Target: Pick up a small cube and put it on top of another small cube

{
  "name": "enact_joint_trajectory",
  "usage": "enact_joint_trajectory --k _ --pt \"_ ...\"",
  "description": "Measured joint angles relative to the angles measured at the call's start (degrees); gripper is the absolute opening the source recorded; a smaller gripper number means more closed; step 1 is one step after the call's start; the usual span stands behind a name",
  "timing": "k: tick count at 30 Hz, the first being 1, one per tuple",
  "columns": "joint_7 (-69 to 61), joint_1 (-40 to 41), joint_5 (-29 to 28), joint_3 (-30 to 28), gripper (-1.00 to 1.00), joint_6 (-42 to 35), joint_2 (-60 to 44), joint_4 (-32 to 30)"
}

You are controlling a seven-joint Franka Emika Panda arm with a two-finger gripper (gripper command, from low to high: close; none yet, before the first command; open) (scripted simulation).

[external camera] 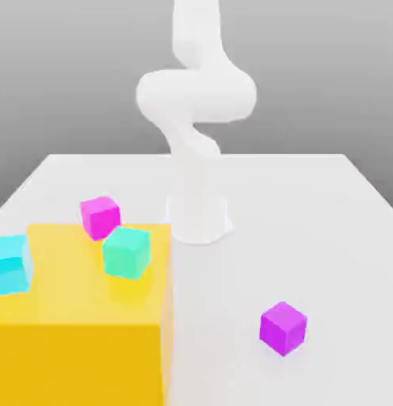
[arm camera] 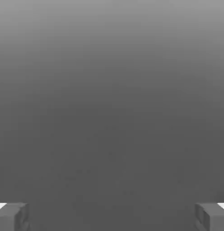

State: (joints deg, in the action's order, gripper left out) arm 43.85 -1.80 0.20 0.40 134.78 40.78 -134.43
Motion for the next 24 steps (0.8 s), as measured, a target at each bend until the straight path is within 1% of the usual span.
enact_joint_trajectory --k 14,20,24 --pt "-11.23 -9.39 0.68 3.93 0.00 17.48 -29.59 -15.27" --pt "-14.59 -13.09 -0.95 6.10 0.00 24.84 -42.09 -21.72" --pt "-13.33 -14.22 -3.79 4.82 0.00 31.16 -50.43 -21.79"
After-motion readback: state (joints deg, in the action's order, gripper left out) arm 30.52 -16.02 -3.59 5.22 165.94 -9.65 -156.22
